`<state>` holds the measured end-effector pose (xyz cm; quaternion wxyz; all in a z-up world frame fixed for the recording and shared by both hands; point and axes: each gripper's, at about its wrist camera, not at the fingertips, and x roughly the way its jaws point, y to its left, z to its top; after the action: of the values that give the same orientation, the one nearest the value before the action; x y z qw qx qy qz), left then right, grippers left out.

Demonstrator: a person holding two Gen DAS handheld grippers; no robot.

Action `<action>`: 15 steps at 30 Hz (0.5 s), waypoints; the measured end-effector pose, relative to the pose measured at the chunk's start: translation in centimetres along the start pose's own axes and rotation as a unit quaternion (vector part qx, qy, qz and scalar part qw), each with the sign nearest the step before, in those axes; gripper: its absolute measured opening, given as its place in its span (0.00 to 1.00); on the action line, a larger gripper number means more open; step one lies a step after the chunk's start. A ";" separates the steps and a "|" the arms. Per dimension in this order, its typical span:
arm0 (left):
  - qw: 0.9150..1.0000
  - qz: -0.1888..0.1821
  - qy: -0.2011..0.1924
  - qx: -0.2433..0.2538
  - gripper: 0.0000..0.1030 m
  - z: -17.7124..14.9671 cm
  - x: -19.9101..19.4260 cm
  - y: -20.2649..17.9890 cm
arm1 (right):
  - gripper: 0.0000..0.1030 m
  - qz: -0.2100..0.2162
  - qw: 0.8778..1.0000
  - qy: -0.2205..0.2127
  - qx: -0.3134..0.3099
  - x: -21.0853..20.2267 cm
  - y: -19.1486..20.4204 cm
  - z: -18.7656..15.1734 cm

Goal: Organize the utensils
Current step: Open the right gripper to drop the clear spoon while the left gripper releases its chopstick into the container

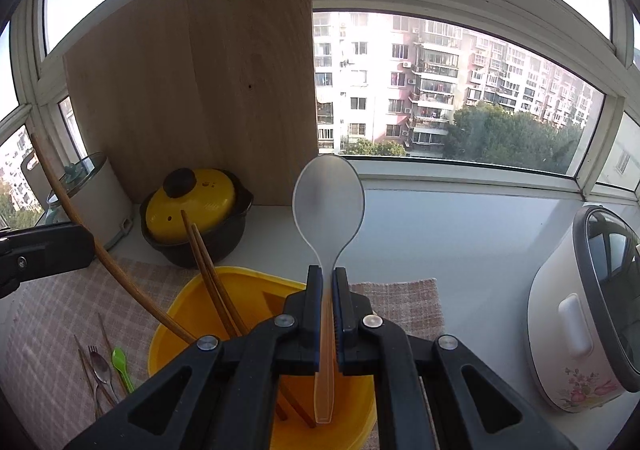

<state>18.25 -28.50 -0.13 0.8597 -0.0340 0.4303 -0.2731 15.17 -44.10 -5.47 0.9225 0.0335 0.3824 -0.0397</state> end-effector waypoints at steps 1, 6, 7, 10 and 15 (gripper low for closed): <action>1.000 0.000 0.002 -0.001 0.03 0.0 0.1 0.0 | 0.02 0.000 1.000 0.001 0.000 0.0 -0.1 -0.1; 1.000 -0.006 0.005 -0.003 0.03 -0.2 0.1 -0.3 | 0.22 0.004 1.000 -0.001 0.000 -0.3 -0.4 0.0; 1.000 -0.004 0.004 -0.002 0.03 -0.2 0.0 -0.3 | 0.26 0.003 1.000 -0.007 0.002 -0.6 -0.5 0.0; 1.000 0.002 0.000 0.002 0.03 -0.4 -0.4 -0.5 | 0.34 -0.001 1.000 -0.013 0.007 -1.4 -1.0 0.0; 1.000 0.006 -0.004 0.005 0.04 -1.0 -1.2 -0.6 | 0.46 -0.010 1.000 -0.021 0.011 -2.5 -1.7 -0.3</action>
<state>16.62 -28.25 0.25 0.8634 -0.0283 0.4253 -0.2700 13.06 -45.66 -3.94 0.9297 0.0394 0.3623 -0.0539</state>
